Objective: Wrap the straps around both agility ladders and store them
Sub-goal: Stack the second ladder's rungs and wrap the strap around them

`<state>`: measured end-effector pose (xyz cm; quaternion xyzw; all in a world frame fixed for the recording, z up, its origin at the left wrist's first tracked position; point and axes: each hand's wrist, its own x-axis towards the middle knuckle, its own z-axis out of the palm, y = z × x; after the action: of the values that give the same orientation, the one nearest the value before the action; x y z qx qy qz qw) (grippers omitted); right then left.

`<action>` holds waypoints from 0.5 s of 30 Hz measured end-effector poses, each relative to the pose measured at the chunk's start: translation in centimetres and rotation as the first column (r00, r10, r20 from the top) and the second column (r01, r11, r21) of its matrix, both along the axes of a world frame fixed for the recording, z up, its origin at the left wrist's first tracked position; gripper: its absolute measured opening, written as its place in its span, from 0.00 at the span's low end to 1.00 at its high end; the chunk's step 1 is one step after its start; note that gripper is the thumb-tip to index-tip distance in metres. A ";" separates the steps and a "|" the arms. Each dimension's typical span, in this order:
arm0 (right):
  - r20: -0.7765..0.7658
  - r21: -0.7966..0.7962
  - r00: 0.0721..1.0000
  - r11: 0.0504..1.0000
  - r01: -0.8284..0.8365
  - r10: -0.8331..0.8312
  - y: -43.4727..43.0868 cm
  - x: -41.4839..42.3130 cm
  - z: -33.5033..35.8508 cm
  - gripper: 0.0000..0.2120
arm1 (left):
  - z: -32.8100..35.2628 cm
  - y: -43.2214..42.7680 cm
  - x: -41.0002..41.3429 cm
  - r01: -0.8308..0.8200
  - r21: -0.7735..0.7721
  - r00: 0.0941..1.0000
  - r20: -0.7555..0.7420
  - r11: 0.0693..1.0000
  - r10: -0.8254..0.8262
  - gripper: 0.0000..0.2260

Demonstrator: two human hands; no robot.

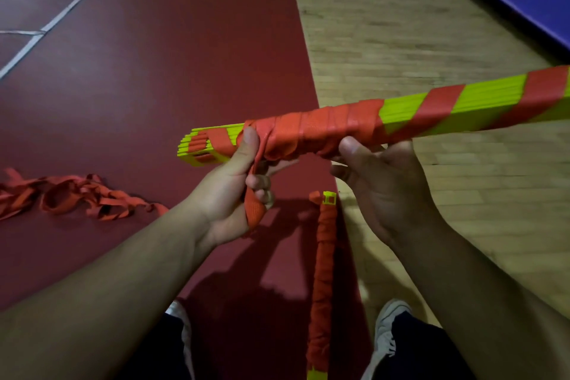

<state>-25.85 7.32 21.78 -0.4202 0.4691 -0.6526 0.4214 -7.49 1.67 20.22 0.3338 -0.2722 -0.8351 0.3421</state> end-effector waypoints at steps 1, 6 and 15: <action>0.048 -0.007 0.999 1.000 -0.011 0.011 0.0 0.1 0.0 0.24 | 0.1 0.2 -0.1 0.010 0.038 1.000 0.010 0.999 -0.011 0.26; 0.309 0.043 0.950 0.997 -0.060 0.044 0.1 0.8 0.5 0.27 | -0.2 0.4 0.0 0.065 0.056 0.998 0.006 0.996 -0.065 0.27; 0.401 0.149 0.909 0.987 0.056 -0.112 0.2 0.6 0.6 0.12 | -0.4 0.0 0.9 0.042 -0.242 0.978 0.206 0.969 0.009 0.20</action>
<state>-25.22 7.51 22.33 -0.2249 0.4312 -0.7104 0.5087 -6.57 1.67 19.84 0.3714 -0.4101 -0.7588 0.3438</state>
